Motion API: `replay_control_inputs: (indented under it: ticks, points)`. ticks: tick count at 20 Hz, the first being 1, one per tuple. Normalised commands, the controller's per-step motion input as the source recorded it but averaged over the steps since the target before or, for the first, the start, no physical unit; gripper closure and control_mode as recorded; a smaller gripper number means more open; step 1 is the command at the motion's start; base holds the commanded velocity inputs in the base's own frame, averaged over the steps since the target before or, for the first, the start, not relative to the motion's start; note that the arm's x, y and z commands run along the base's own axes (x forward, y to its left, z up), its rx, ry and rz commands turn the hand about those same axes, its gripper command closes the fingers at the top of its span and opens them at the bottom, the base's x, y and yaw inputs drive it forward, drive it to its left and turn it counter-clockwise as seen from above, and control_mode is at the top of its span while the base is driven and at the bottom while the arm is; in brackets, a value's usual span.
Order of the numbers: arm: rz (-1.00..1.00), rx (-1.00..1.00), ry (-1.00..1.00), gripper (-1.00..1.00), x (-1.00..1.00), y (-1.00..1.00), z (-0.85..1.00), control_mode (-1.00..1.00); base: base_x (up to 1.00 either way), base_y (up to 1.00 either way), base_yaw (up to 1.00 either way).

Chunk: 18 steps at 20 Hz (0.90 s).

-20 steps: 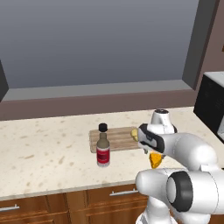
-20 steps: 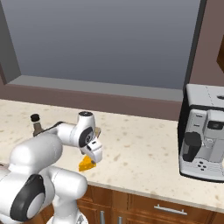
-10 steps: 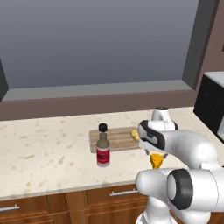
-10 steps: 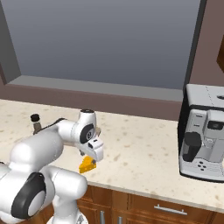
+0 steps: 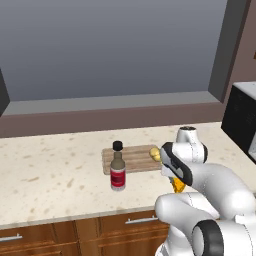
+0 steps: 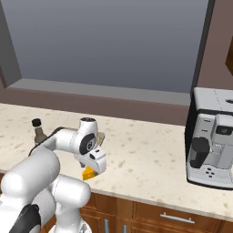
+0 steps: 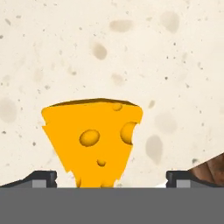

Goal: Retrieve the reheated potato from the microwave, then place the potato, cheese, and condiment on the cutting board.

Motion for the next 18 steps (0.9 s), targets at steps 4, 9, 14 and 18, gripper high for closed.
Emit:
replay_control_inputs:
  ticks: [4,9,14,18]
  points:
    - [0.07,0.00,-0.01,-1.00,0.07,0.07,-0.21,-1.00,0.00,0.00,0.00]
    - [0.11,0.00,0.00,-1.00,0.08,0.03,-0.17,-1.00,0.00,0.00,0.00]
    - [0.11,0.00,0.00,-1.00,0.00,0.02,-0.31,-1.00,0.00,0.00,0.00]
    - [0.08,0.00,0.00,-1.00,0.07,0.01,-0.37,-1.00,0.00,0.00,0.00]
